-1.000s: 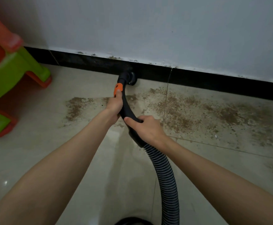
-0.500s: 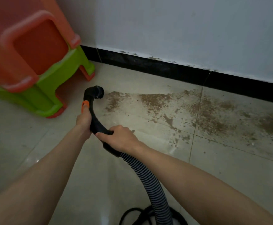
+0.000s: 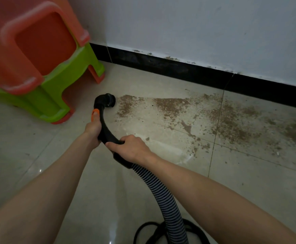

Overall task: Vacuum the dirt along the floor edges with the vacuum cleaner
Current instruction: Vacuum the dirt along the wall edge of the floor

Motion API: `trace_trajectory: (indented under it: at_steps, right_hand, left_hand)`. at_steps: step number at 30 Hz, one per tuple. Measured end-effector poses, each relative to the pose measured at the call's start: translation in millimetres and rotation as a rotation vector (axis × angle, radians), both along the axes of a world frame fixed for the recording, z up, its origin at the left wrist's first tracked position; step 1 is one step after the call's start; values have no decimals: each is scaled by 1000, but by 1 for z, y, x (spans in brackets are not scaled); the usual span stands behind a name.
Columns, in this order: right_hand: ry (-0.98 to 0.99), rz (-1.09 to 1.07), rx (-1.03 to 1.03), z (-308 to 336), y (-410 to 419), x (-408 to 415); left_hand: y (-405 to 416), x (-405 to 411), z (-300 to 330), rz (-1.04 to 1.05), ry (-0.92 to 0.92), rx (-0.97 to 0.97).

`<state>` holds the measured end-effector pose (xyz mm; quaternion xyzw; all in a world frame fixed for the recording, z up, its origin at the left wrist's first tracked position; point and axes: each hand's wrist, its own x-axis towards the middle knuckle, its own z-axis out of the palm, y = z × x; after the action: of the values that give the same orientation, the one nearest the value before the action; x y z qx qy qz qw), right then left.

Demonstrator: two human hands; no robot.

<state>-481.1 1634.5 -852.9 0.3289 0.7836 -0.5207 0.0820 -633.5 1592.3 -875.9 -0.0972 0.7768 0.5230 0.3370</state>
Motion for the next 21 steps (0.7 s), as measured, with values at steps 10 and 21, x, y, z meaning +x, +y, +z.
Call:
trace_trajectory:
  at_steps: [10,21]
  right_hand:
    - [3,-95,-37,-8,20,12]
    - [12,-142,-42,-4,29,35]
  left_hand:
    - [30,14,-1,-76,27,2]
    - [46,31,-6,-144,39,-26]
